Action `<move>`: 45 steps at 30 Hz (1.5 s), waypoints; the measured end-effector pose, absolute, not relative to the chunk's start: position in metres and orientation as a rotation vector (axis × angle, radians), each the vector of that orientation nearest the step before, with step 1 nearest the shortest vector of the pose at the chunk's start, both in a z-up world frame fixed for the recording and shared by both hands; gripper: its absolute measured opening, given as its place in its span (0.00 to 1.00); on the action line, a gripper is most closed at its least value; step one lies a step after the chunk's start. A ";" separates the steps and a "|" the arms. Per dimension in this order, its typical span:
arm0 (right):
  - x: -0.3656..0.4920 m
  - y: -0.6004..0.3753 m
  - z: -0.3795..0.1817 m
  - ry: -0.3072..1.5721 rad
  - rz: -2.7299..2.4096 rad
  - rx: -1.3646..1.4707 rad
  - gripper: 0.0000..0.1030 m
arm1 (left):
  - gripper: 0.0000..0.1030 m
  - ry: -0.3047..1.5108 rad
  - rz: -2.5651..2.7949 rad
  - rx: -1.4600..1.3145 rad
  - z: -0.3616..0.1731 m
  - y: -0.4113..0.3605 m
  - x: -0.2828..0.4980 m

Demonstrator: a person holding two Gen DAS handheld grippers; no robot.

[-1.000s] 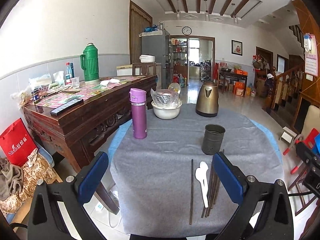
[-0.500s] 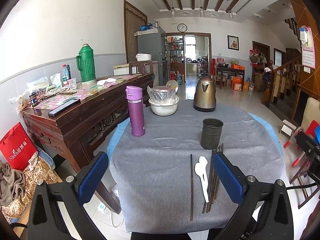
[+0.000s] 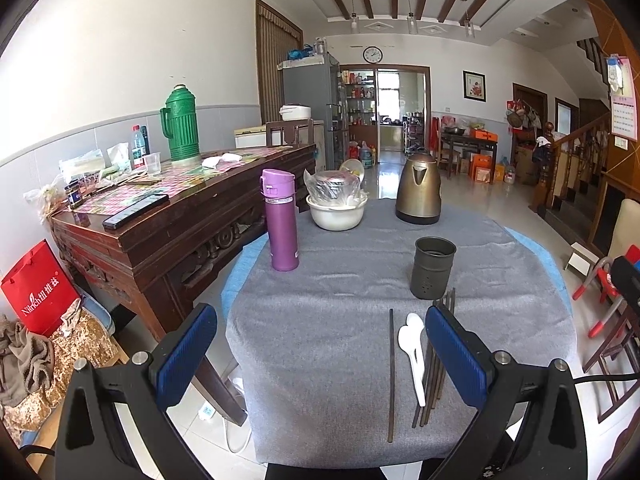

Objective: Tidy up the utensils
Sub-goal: 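Move both tools toward the dark brown chopsticks beside the white spoons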

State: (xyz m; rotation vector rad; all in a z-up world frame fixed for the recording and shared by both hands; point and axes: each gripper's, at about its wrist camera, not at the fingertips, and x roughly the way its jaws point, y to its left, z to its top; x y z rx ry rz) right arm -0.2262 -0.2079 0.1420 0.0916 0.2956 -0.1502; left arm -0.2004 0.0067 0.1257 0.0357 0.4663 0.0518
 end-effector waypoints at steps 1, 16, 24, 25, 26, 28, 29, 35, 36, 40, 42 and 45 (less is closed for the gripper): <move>-0.226 -0.207 0.142 0.286 -0.141 0.093 1.00 | 1.00 0.468 0.055 0.036 0.125 0.008 -0.200; -0.199 -0.227 0.117 0.425 -0.180 0.164 1.00 | 1.00 0.627 0.071 0.143 0.090 -0.007 -0.180; -0.185 -0.221 0.101 0.486 -0.159 0.156 1.00 | 1.00 0.716 0.055 0.124 0.070 -0.008 -0.161; -0.183 -0.220 0.100 0.491 -0.157 0.156 1.00 | 1.00 0.731 0.050 0.121 0.067 -0.009 -0.156; -0.181 -0.220 0.098 0.496 -0.154 0.155 1.00 | 1.00 0.739 0.050 0.119 0.065 -0.010 -0.154; -0.175 -0.221 0.095 0.506 -0.147 0.155 1.00 | 1.00 0.753 0.050 0.109 0.060 -0.008 -0.148; -0.171 -0.222 0.093 0.512 -0.143 0.162 1.00 | 1.00 0.758 0.054 0.105 0.059 -0.008 -0.144; -0.139 -0.223 0.079 0.590 -0.108 0.166 1.00 | 1.00 0.800 0.057 0.108 0.046 -0.010 -0.121; -0.133 -0.222 0.078 0.599 -0.103 0.162 1.00 | 1.00 0.807 0.055 0.112 0.044 -0.011 -0.117; -0.111 -0.220 0.074 0.617 -0.086 0.146 1.00 | 1.00 0.834 0.050 0.117 0.036 -0.014 -0.095; -0.100 -0.221 0.073 0.618 -0.080 0.143 1.00 | 1.00 0.845 0.055 0.119 0.032 -0.016 -0.084; -0.088 -0.227 0.074 0.594 -0.056 0.175 1.00 | 1.00 0.861 0.055 0.119 0.027 -0.018 -0.070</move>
